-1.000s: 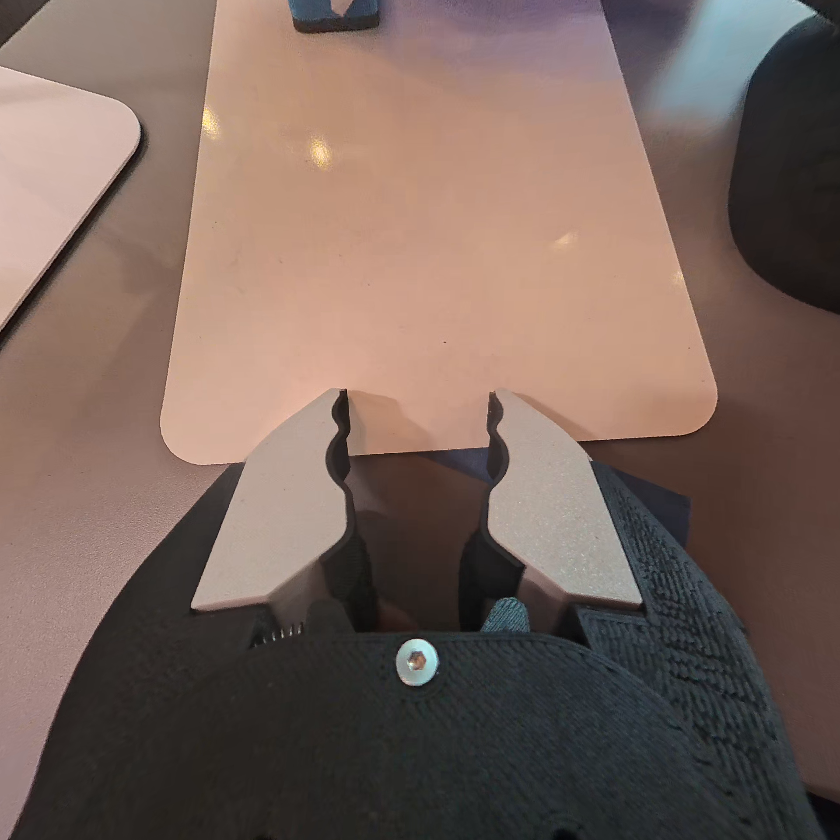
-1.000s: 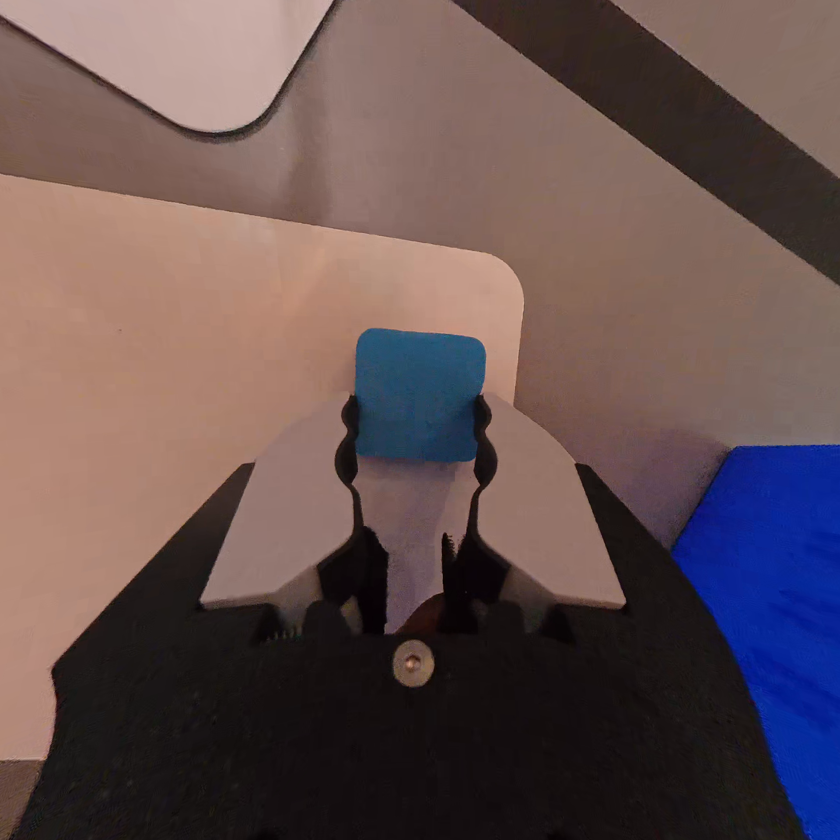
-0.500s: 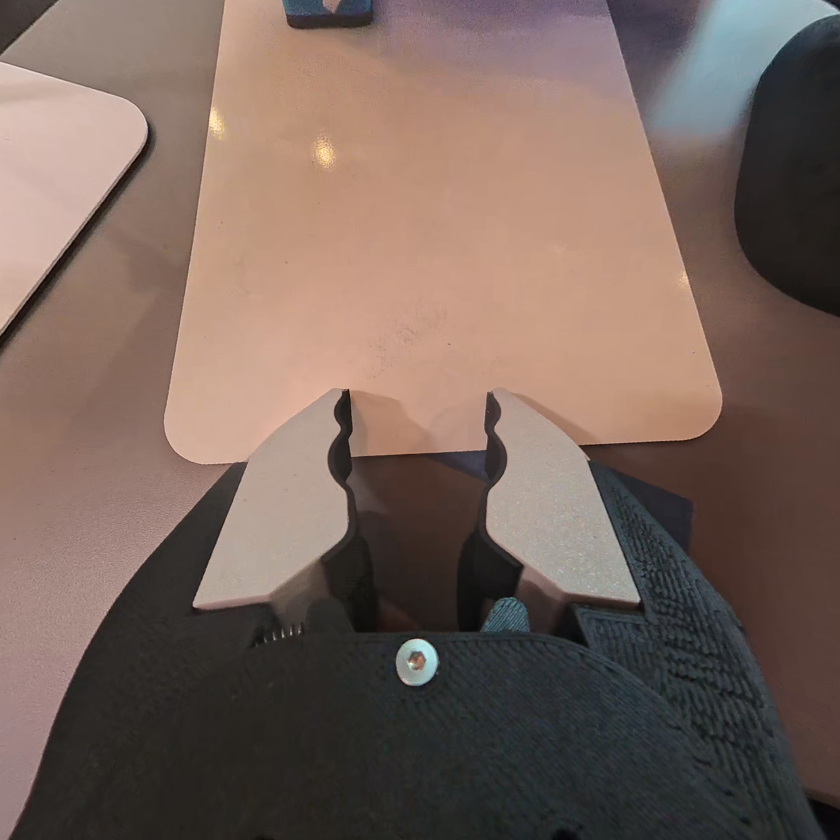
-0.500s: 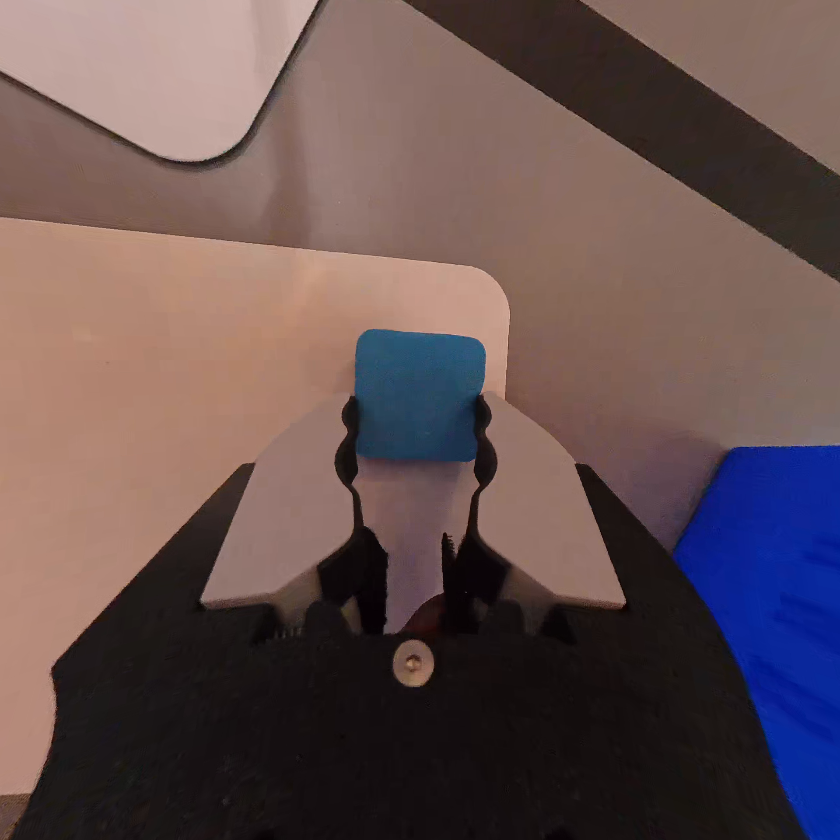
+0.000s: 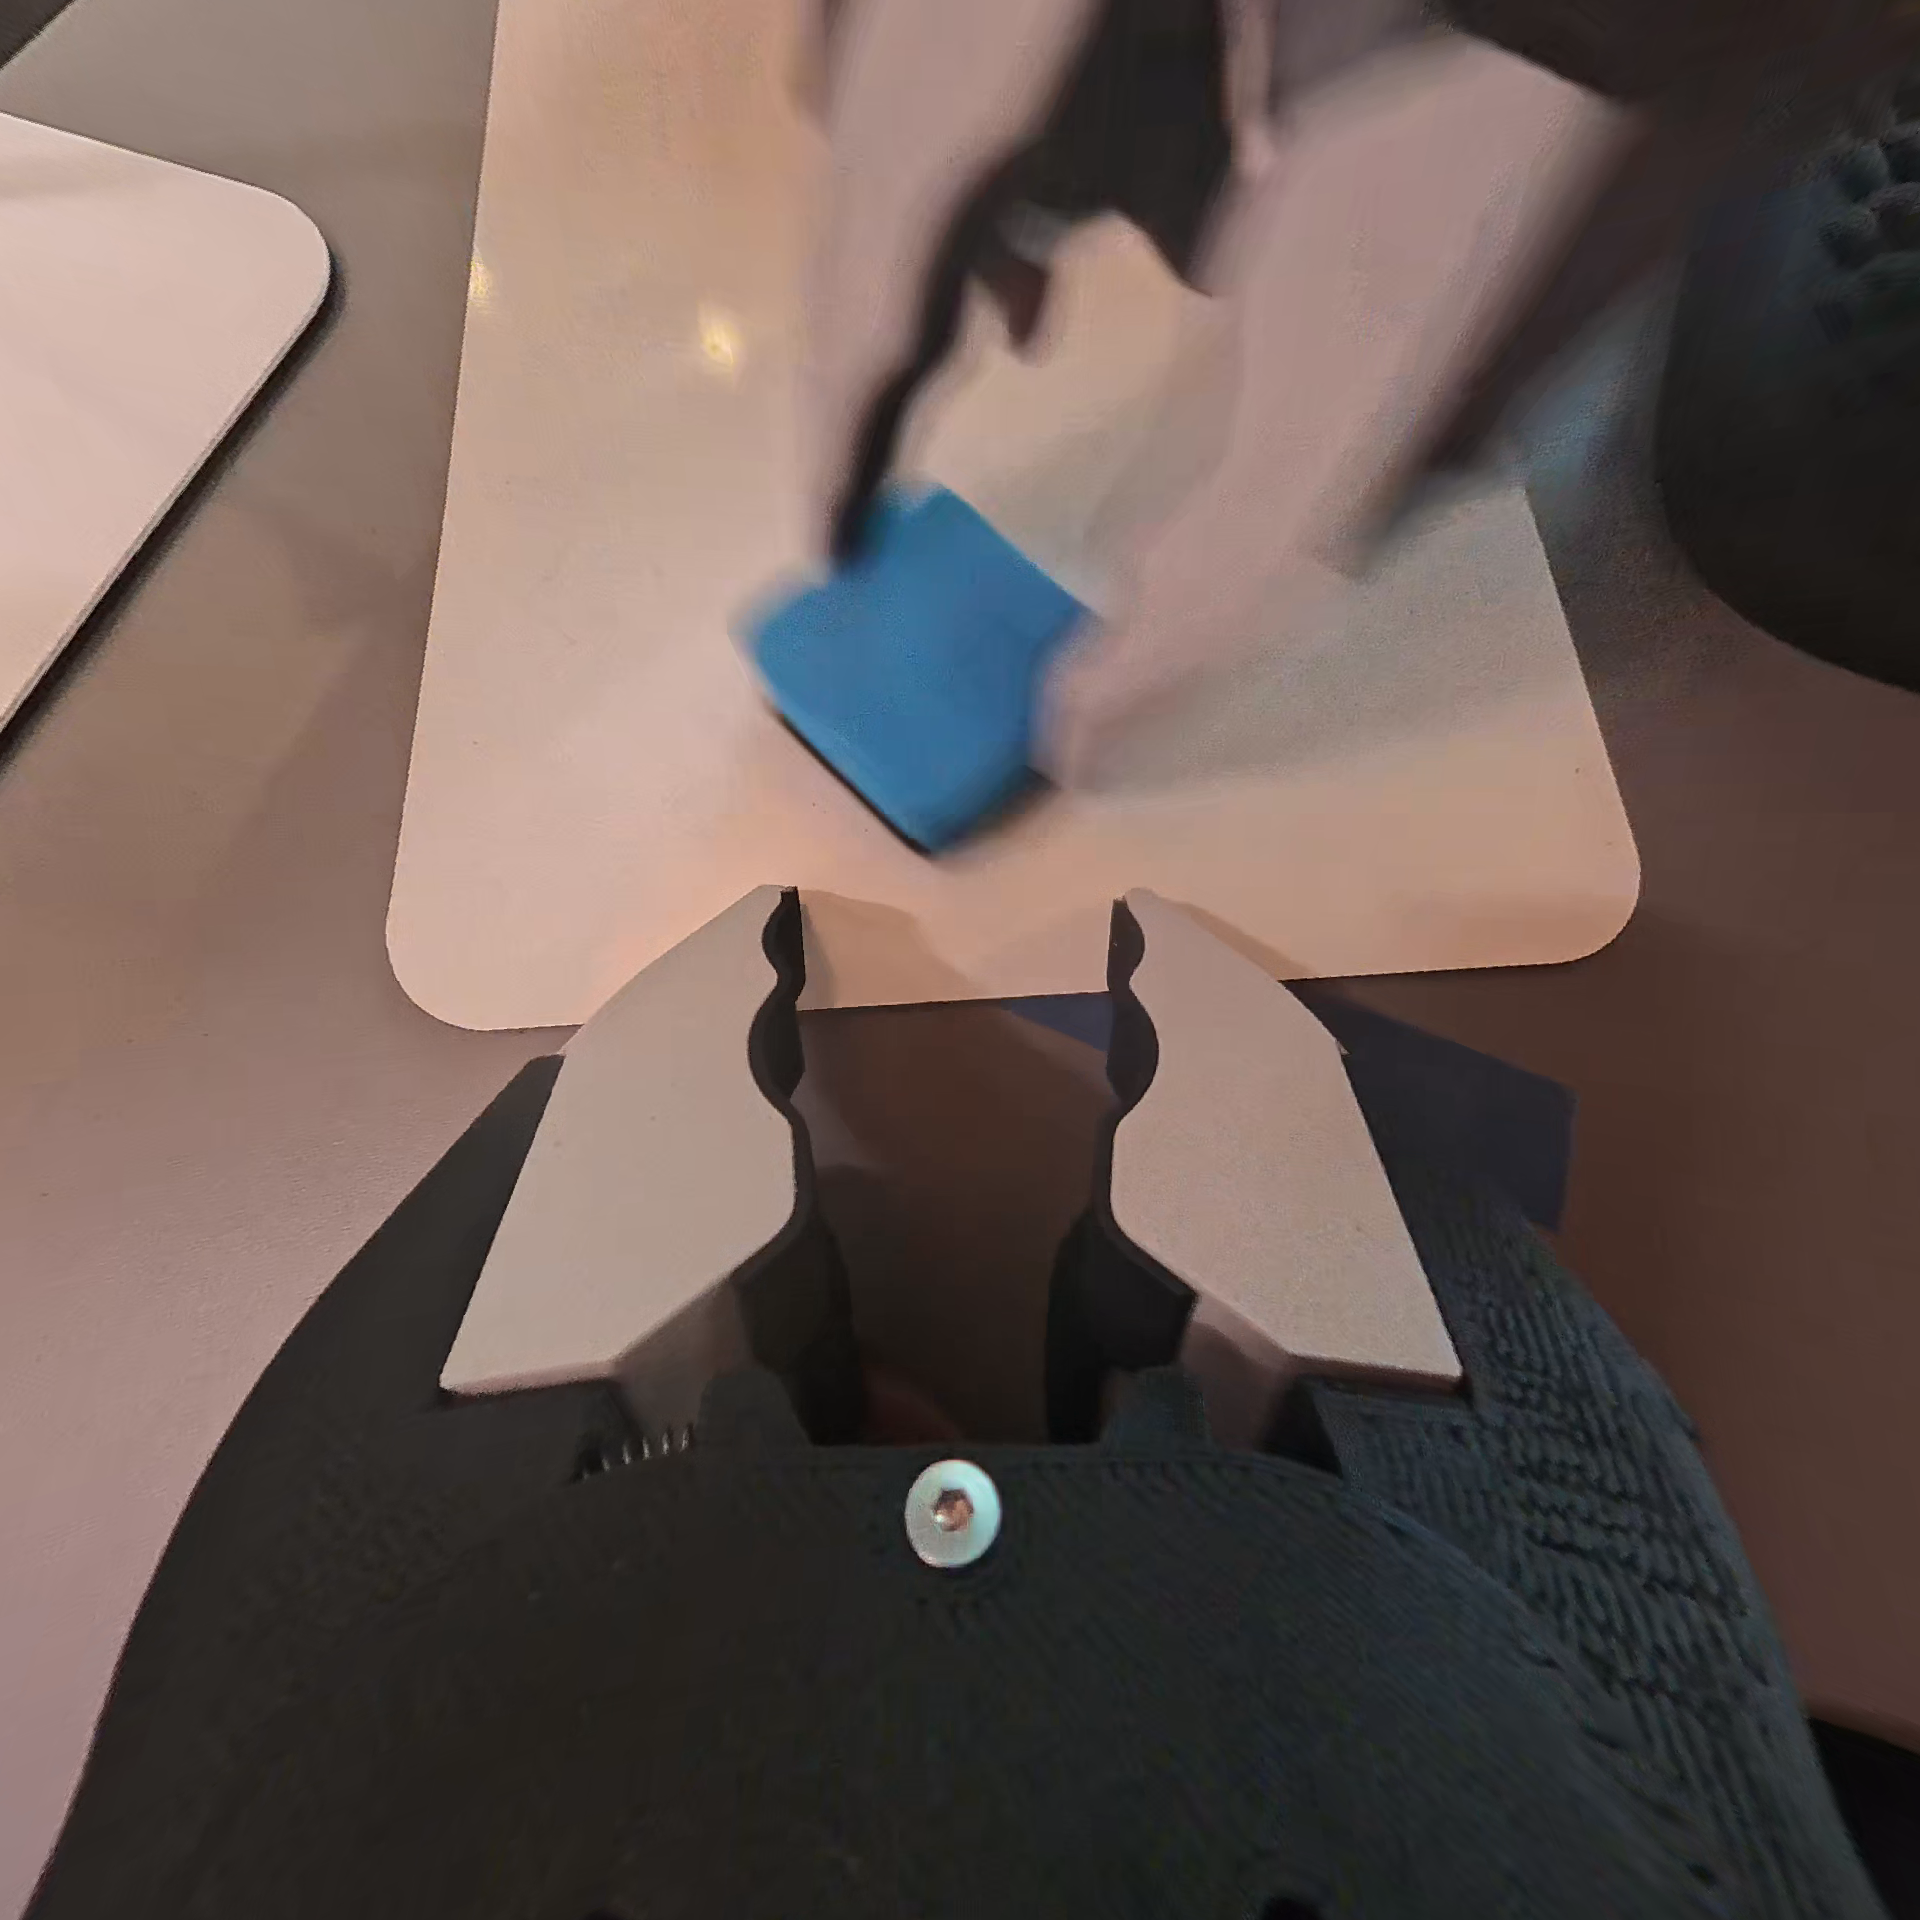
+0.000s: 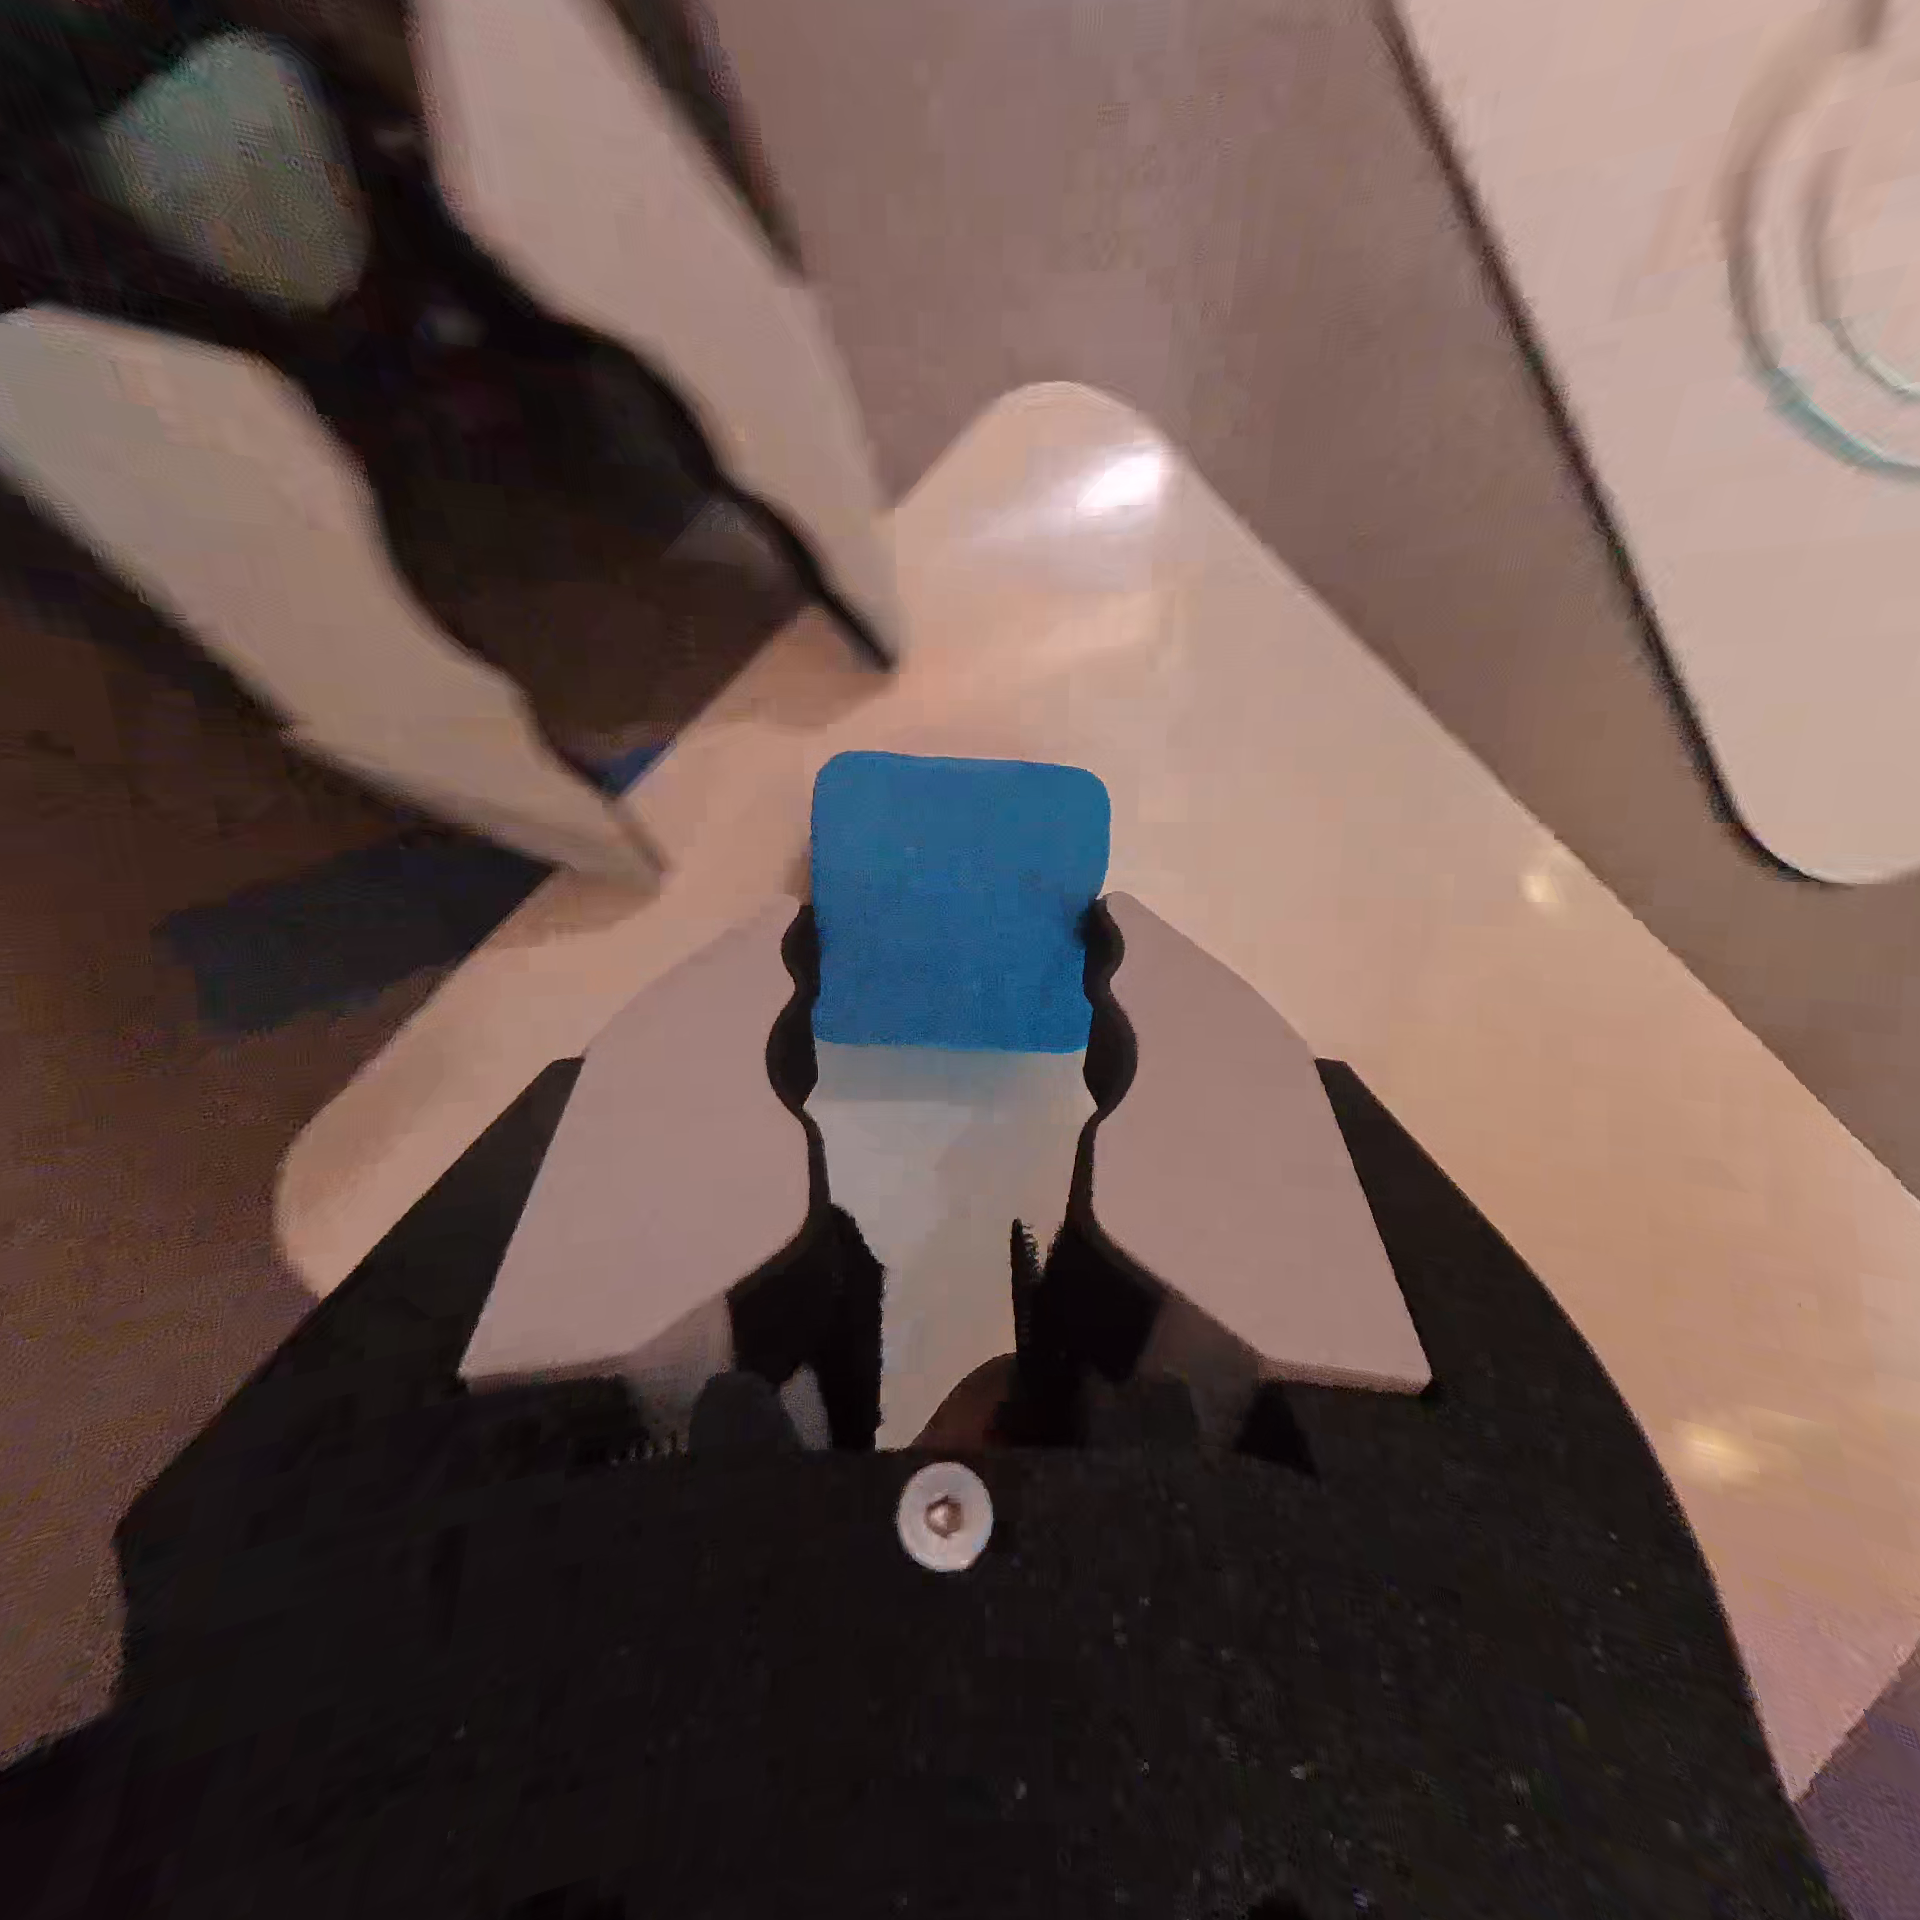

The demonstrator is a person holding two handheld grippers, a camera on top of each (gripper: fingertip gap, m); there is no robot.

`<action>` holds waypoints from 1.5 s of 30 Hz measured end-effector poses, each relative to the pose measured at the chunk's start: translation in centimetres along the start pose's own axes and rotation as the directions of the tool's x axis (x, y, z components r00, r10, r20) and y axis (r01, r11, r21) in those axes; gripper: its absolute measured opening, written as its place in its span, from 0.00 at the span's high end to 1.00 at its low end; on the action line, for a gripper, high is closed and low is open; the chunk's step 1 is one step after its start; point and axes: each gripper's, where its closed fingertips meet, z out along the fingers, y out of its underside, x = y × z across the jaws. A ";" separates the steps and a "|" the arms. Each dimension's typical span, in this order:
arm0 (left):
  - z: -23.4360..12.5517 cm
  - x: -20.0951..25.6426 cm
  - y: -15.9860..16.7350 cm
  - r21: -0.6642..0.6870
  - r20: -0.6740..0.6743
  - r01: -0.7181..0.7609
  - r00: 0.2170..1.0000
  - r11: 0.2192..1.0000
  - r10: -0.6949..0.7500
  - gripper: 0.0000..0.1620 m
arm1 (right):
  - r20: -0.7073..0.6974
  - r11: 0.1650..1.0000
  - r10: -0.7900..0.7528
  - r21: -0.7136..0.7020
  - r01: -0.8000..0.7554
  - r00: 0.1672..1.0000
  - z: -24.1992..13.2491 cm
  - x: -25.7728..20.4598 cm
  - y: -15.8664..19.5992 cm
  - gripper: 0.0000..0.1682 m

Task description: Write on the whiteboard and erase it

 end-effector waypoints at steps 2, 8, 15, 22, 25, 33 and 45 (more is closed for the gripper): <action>0.0 0.4 0.0 -0.002 -0.021 -0.023 1.000 1.000 0.023 0.61 | 0.025 0.994 -0.095 -0.043 0.096 0.995 -0.7 -2.4 0.7 0.70; 0.0 0.6 0.0 0.002 -0.020 -0.025 1.000 1.000 0.025 0.69 | -0.150 0.983 0.166 -0.049 -0.175 0.975 0.3 11.7 1.4 0.70; 0.0 0.4 0.0 0.002 -0.012 -0.012 1.000 1.000 0.012 0.70 | -0.058 0.998 0.063 0.004 -0.063 0.996 -2.0 -1.2 2.9 0.70; 0.0 0.5 0.0 0.003 -0.016 -0.021 1.000 1.000 0.021 0.71 | -0.438 0.829 0.512 0.028 -0.559 0.739 -10.3 11.2 18.0 0.70; 0.0 0.5 0.0 0.003 -0.016 -0.019 1.000 1.000 0.019 0.71 | -0.363 0.862 0.490 0.066 -0.503 0.793 -8.3 8.2 14.3 0.71; 0.0 0.4 -0.1 0.003 -0.015 -0.017 1.000 1.000 0.017 0.71 | -0.230 0.961 0.266 -0.007 -0.275 0.936 -6.2 3.4 10.2 0.70; 0.0 0.4 -0.1 0.003 -0.014 -0.014 1.000 1.000 0.014 0.71 | -0.139 0.984 0.177 0.018 -0.177 0.974 -0.7 8.6 2.4 0.70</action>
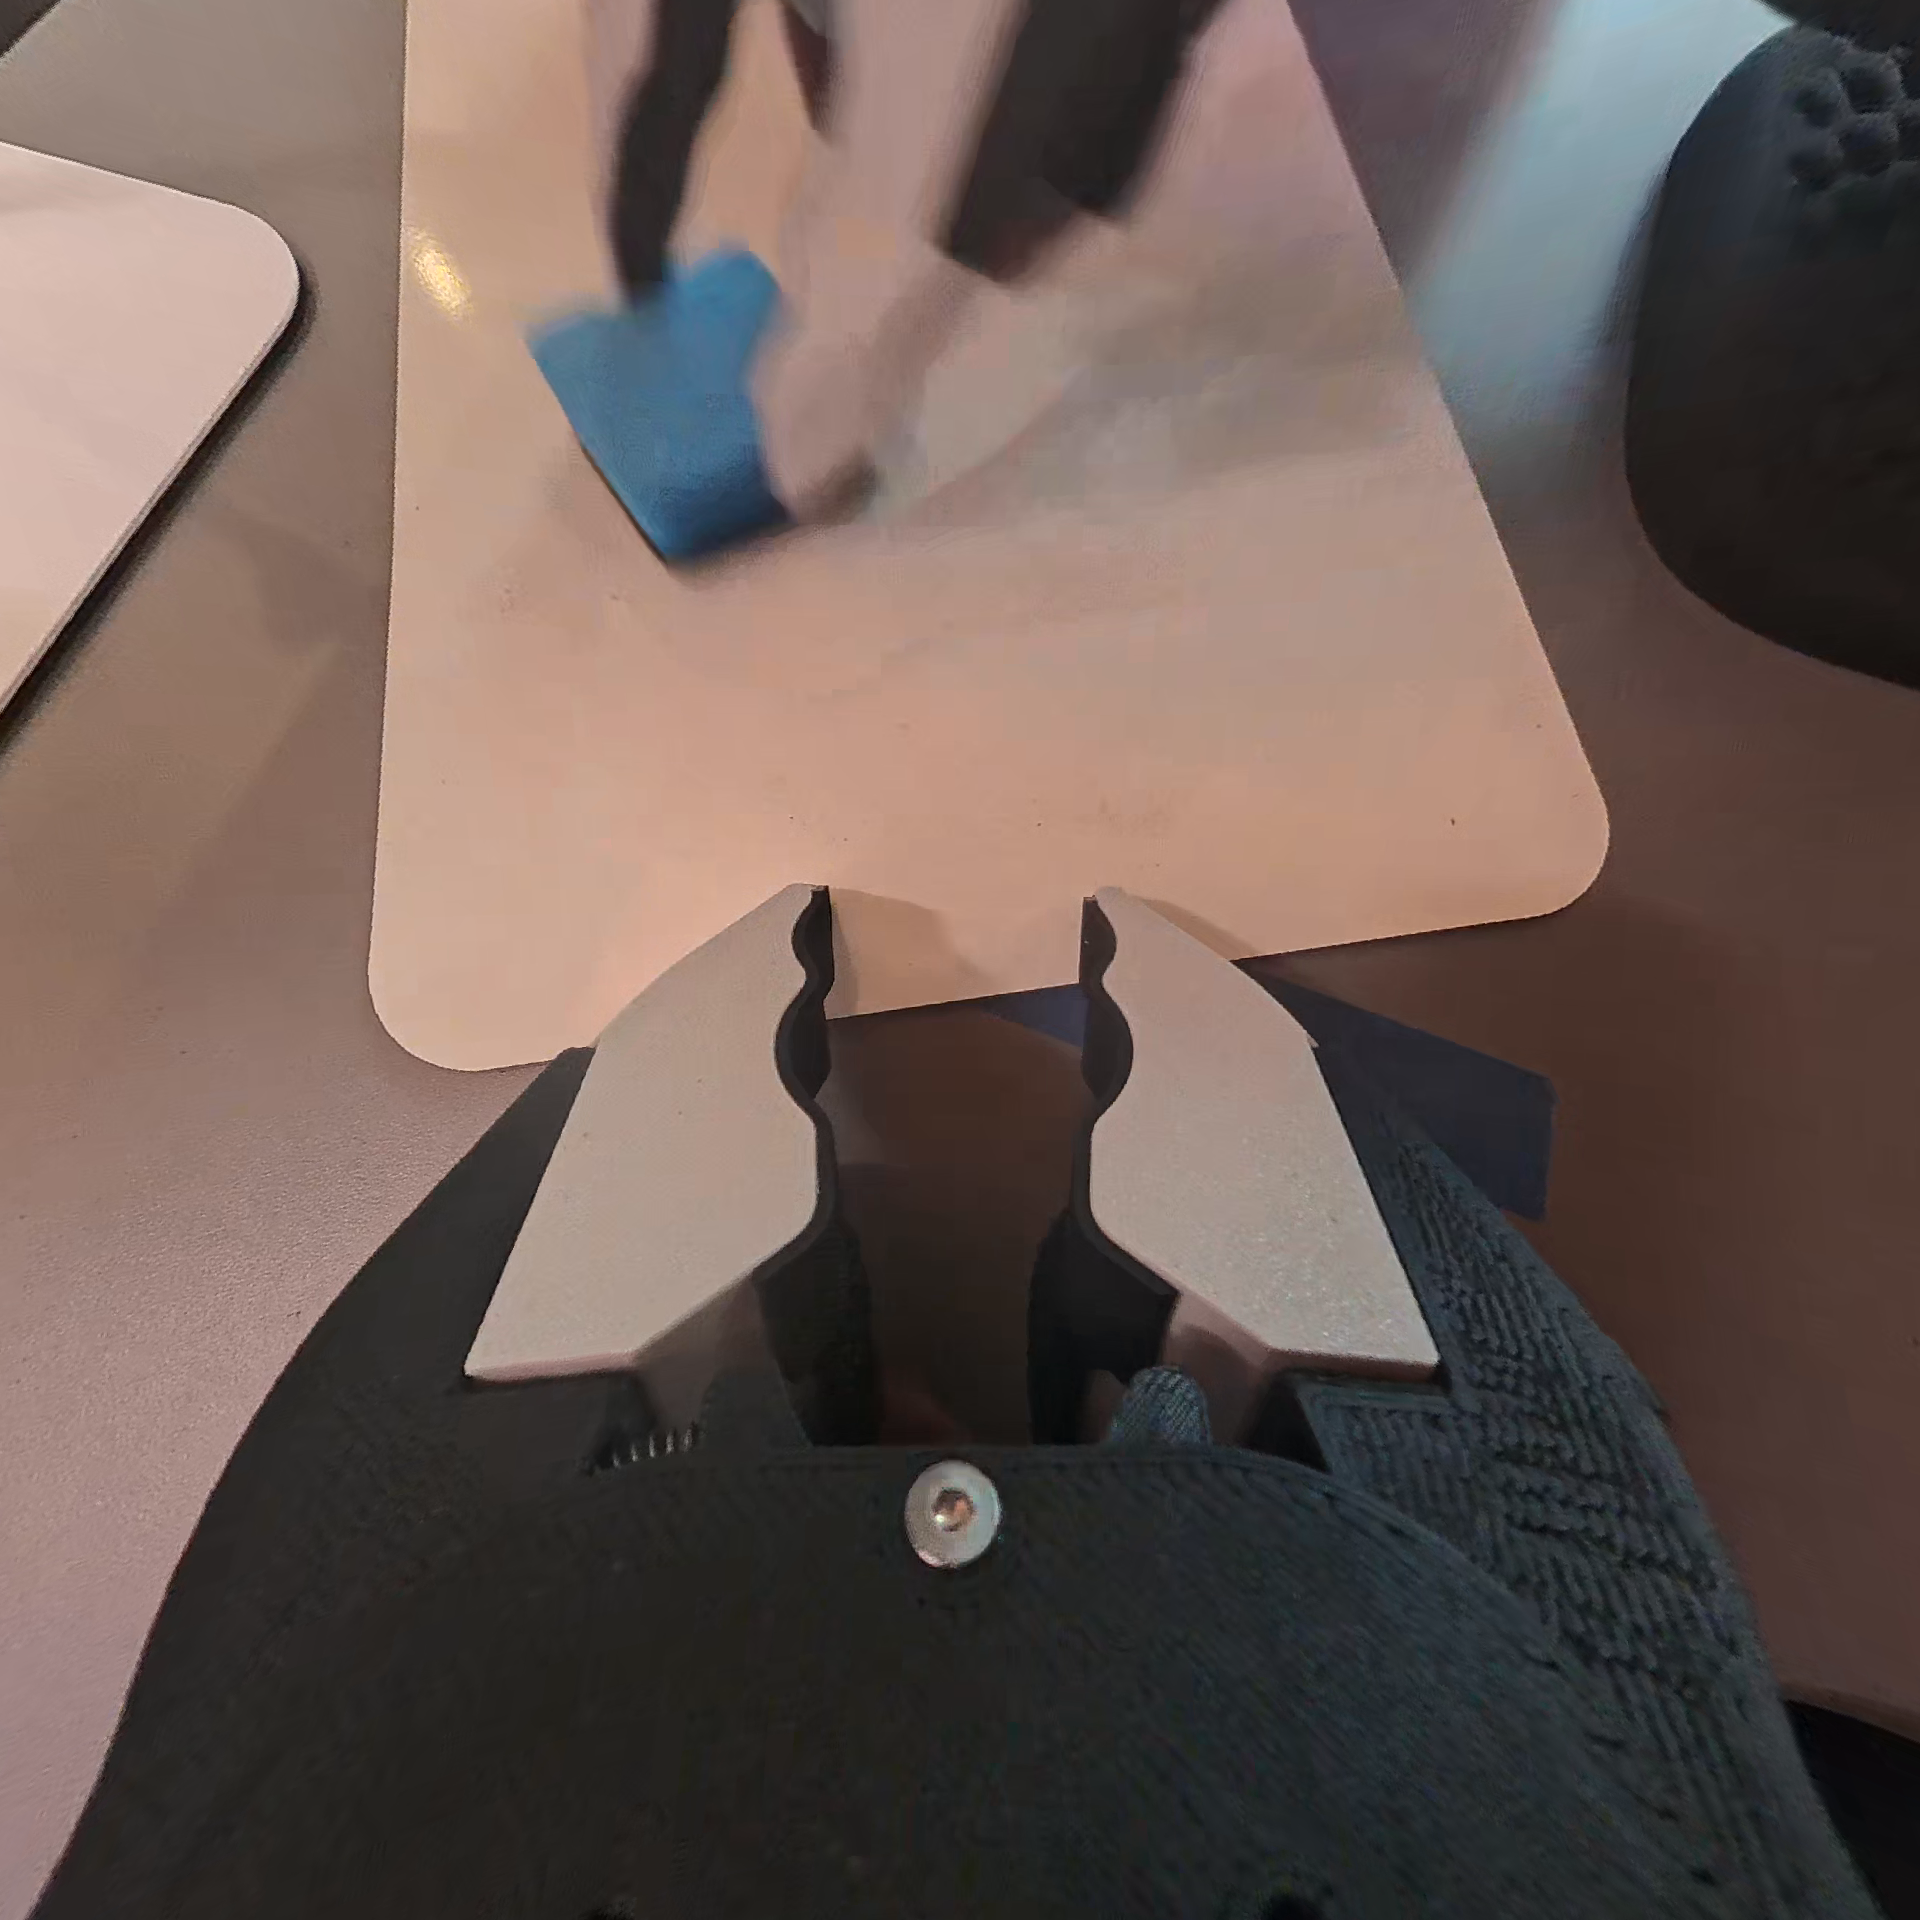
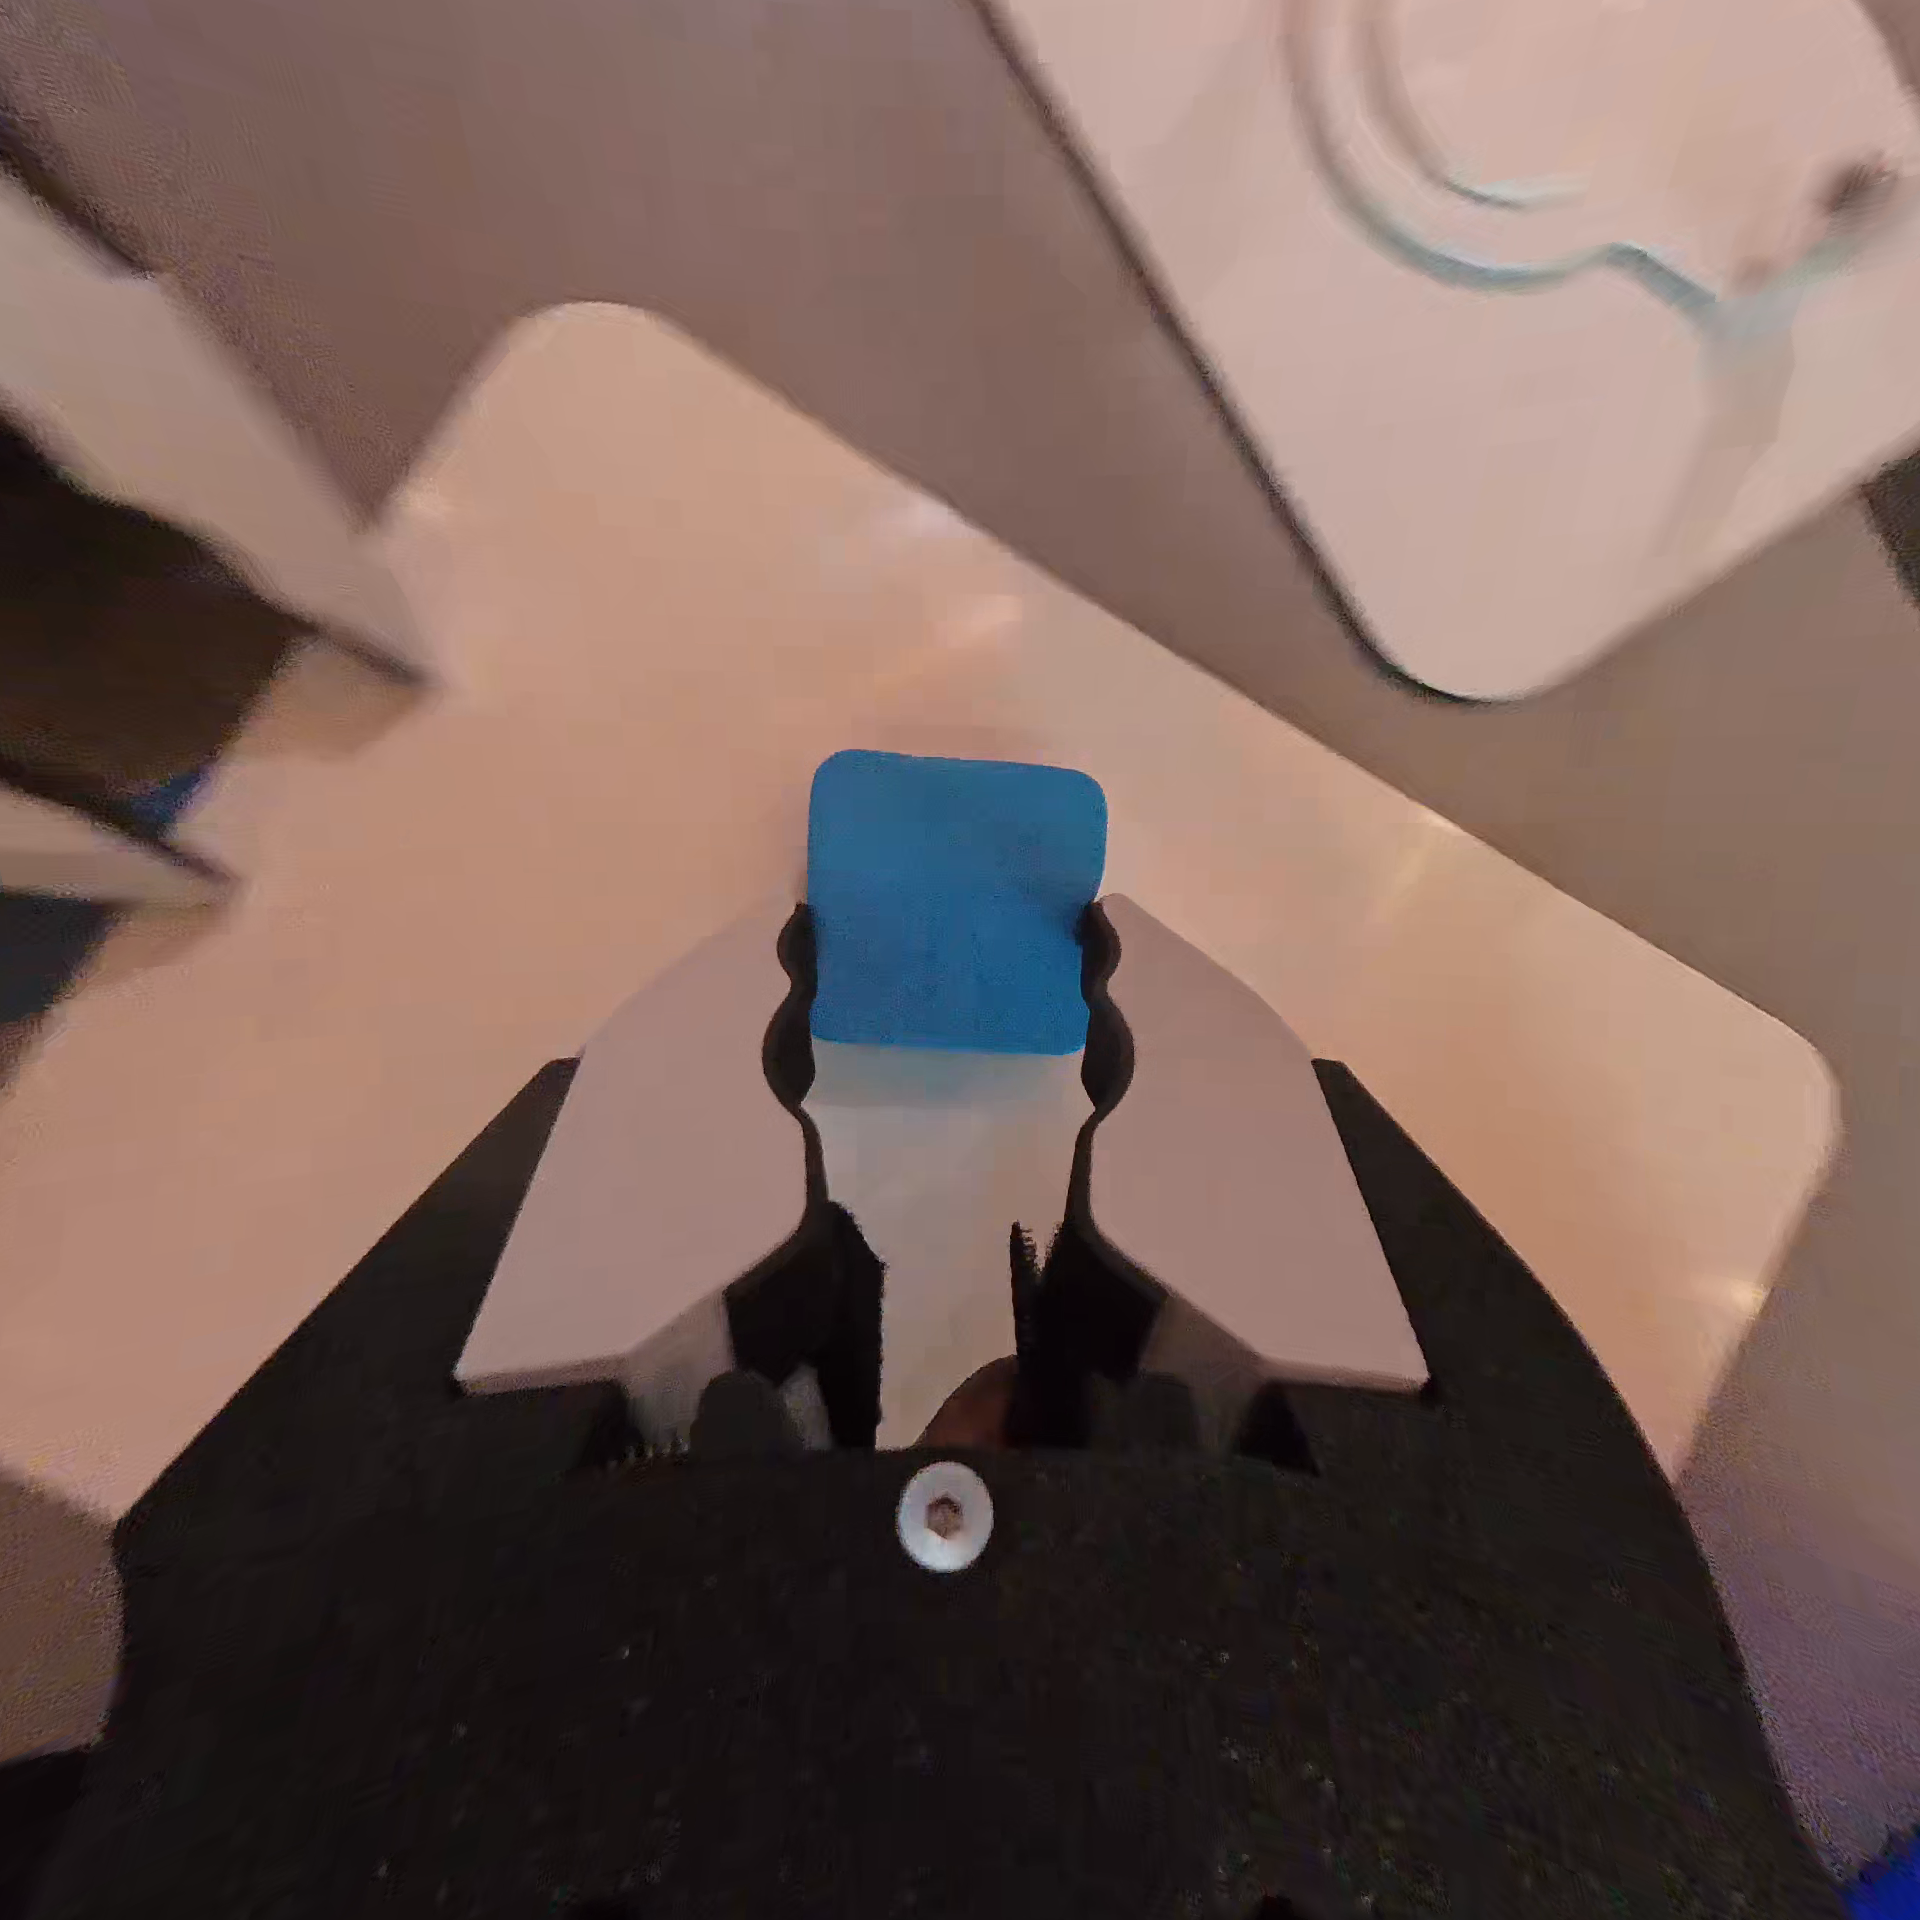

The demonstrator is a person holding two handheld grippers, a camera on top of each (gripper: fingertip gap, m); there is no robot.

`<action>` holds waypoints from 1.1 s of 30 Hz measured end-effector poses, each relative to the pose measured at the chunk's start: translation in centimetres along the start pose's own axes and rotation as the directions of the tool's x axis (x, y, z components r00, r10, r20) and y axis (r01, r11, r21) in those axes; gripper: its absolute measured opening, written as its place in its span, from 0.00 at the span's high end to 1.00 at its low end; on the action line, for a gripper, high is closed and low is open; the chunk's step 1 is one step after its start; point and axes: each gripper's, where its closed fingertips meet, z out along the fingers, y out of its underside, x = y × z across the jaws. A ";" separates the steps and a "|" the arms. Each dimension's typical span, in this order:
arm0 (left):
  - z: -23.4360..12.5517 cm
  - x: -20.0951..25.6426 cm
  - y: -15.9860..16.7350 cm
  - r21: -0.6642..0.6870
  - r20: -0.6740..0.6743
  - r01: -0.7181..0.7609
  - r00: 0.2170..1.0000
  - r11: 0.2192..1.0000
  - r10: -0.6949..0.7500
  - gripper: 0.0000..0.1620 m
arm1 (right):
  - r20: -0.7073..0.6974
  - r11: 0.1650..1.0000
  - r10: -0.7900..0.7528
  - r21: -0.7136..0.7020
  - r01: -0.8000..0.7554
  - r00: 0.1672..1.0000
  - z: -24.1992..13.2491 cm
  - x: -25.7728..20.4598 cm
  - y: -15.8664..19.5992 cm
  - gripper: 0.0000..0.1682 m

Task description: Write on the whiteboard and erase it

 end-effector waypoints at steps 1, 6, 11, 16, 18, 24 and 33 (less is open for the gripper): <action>0.0 0.0 0.0 0.000 0.002 -0.002 1.000 1.000 0.002 0.71 | -0.091 0.997 0.068 -0.013 -0.070 0.994 -0.1 4.2 1.0 0.70; 0.0 0.0 0.0 0.000 0.001 0.000 1.000 1.000 0.000 0.71 | -0.164 0.985 0.161 -0.043 -0.170 0.973 -0.2 6.6 1.6 0.71; 0.0 0.0 0.0 0.000 0.003 0.002 1.000 1.000 -0.002 0.71 | 0.096 0.994 -0.104 0.035 0.101 0.990 -0.6 -9.6 -1.0 0.70; 0.0 -0.1 0.0 0.000 0.007 0.002 1.000 1.000 -0.002 0.71 | 0.020 0.993 0.117 -0.013 -0.117 0.993 -6.1 -7.9 7.6 0.70; -0.1 -0.1 0.0 -0.001 0.007 0.003 1.000 1.000 -0.003 0.71 | 0.041 0.983 0.176 -0.064 -0.173 0.984 -8.7 -9.0 11.0 0.70; -0.1 -0.1 0.1 -0.001 0.010 0.009 1.000 1.000 -0.009 0.71 | -0.132 0.886 0.381 0.336 -0.320 0.915 -23.4 -2.4 12.2 0.70; -0.1 -0.1 0.1 0.000 0.010 0.009 1.000 1.000 -0.009 0.71 | -0.464 0.777 0.612 0.203 -0.596 0.640 -26.3 12.7 29.6 0.70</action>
